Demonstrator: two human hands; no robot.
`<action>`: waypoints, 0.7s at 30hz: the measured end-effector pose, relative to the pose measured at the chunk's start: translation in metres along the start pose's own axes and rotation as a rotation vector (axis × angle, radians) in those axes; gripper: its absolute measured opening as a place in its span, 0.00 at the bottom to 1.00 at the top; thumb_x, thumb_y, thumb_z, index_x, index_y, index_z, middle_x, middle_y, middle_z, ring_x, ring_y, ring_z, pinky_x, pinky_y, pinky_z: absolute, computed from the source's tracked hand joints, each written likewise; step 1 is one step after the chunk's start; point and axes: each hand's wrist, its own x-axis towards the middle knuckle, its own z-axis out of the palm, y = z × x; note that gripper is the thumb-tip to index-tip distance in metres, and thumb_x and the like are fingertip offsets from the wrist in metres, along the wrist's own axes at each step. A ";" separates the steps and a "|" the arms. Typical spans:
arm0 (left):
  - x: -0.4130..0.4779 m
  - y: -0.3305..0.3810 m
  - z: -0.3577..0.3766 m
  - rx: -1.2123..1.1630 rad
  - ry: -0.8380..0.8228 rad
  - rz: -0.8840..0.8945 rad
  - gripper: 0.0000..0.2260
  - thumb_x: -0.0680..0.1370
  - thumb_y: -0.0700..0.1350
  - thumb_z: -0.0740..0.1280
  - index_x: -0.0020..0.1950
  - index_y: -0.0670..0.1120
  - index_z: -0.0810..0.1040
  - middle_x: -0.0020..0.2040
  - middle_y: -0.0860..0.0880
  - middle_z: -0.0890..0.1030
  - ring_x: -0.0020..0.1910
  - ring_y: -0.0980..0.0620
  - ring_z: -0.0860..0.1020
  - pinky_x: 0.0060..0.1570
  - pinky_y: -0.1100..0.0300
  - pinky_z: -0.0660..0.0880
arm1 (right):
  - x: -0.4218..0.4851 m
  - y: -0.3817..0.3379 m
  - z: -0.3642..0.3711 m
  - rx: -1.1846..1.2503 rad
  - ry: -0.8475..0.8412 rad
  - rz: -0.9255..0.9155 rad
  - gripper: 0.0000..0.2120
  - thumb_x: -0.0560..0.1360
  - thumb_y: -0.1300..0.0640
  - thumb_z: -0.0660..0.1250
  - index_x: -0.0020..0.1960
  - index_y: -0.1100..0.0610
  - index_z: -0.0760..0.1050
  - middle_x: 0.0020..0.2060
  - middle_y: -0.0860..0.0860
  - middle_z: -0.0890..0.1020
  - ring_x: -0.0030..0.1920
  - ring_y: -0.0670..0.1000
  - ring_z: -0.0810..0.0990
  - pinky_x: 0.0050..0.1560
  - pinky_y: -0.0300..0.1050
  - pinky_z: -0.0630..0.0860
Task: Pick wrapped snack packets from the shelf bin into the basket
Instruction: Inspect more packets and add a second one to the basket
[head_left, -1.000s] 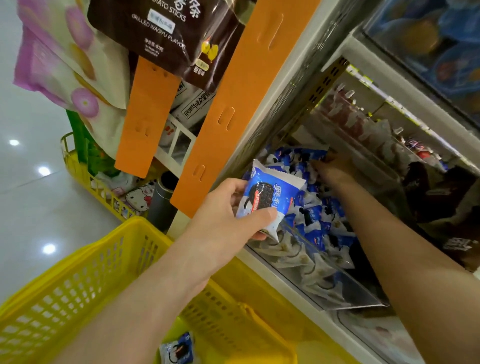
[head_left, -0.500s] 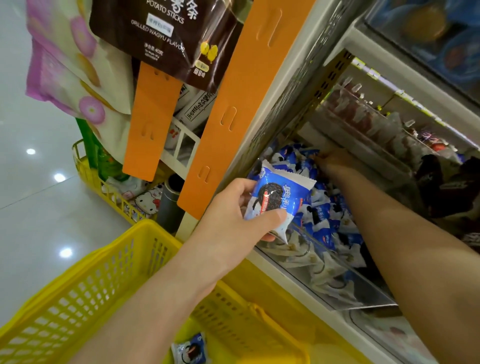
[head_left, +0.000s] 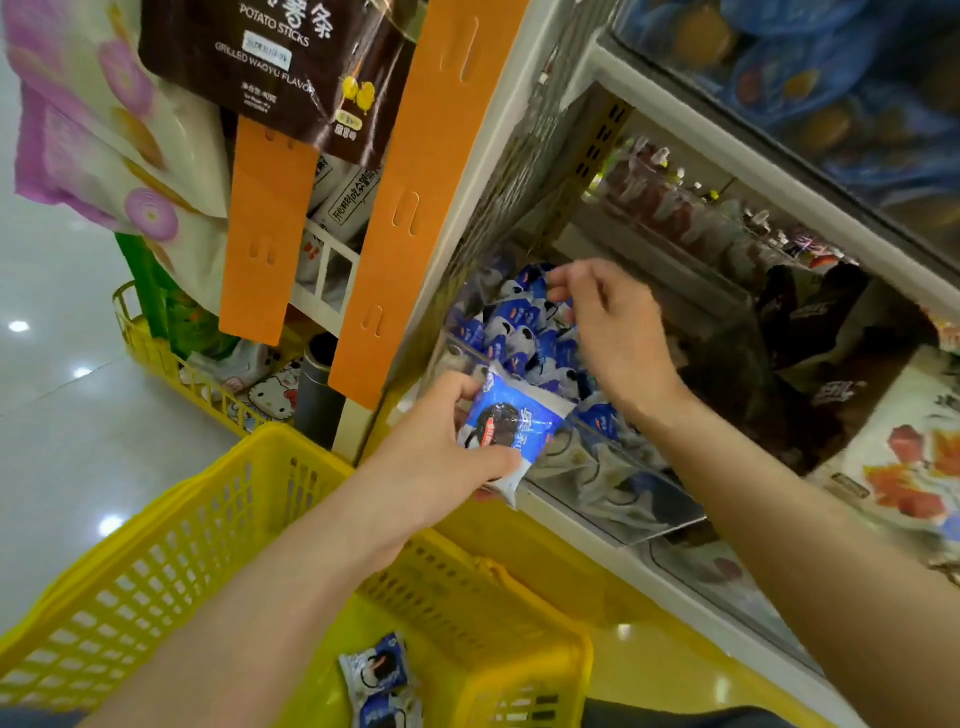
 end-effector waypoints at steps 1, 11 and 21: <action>-0.003 -0.001 0.000 0.021 0.006 -0.005 0.16 0.71 0.39 0.71 0.54 0.52 0.70 0.51 0.51 0.79 0.45 0.55 0.81 0.40 0.62 0.80 | -0.015 -0.005 -0.001 0.022 -0.004 -0.033 0.12 0.81 0.55 0.54 0.46 0.49 0.75 0.38 0.41 0.78 0.35 0.37 0.74 0.41 0.36 0.70; -0.020 -0.009 -0.001 0.171 0.072 -0.031 0.16 0.70 0.39 0.73 0.53 0.49 0.72 0.49 0.50 0.80 0.44 0.56 0.79 0.34 0.68 0.70 | -0.114 -0.001 0.015 0.099 -0.029 -0.124 0.08 0.78 0.55 0.60 0.55 0.53 0.75 0.45 0.42 0.77 0.45 0.42 0.77 0.43 0.34 0.74; -0.026 -0.023 0.001 0.054 0.086 -0.019 0.05 0.78 0.46 0.62 0.50 0.48 0.75 0.36 0.54 0.84 0.33 0.63 0.80 0.29 0.71 0.73 | -0.124 0.009 0.030 0.427 -0.153 0.184 0.14 0.77 0.54 0.63 0.37 0.61 0.75 0.29 0.59 0.76 0.30 0.52 0.73 0.32 0.51 0.71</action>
